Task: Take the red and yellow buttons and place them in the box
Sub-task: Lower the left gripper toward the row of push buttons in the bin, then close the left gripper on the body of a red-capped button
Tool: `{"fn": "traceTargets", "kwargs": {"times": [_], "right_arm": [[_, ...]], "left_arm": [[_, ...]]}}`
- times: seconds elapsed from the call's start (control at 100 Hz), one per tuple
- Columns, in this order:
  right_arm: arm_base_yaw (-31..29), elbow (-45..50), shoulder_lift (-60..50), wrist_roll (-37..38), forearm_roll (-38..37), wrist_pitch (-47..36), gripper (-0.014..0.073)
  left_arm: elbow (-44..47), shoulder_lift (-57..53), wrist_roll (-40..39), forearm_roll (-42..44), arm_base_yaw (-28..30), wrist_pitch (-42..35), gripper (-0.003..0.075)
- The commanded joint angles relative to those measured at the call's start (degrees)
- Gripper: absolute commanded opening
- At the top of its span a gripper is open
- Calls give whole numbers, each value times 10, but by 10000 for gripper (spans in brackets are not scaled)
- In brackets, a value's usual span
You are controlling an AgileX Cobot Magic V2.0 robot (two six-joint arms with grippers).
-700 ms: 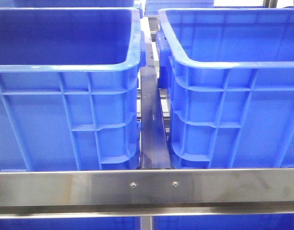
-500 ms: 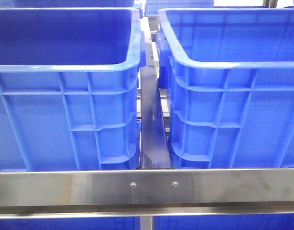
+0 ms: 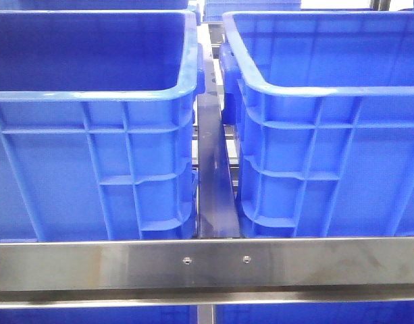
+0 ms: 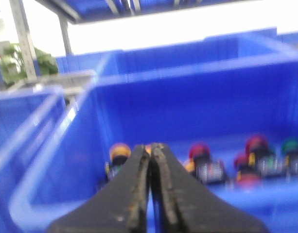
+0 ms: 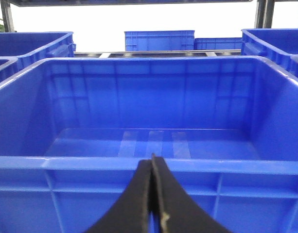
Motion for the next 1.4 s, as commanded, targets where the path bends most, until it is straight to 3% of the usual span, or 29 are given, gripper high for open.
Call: {"fn": "traceTargets", "kwargs": {"times": [0.0,0.4,0.85,0.95,1.19,1.26,1.39], "right_arm": [[-1,0,-12,-2,0,-47,-68],[-1,0,-12,-2,0,-47,-68],[-1,0,-12,-2,0,-47,-68],[-1,0,-12,-2,0,-47,-68],[-1,0,-12,-2,0,-47,-68],[-1,0,-12,-2,0,-47,-68],[-1,0,-12,-2,0,-47,-68]], "left_arm": [[-79,31,-2,-9,1,-1,-19],[-377,291,0,-8,1,281,-19],[-423,391,0,-8,1,302,-6],[-423,391,0,-8,1,302,87],[-423,391,0,-8,1,304,463],[-423,391,0,-8,1,304,506],[-423,394,0,-10,1,304,506]]}}
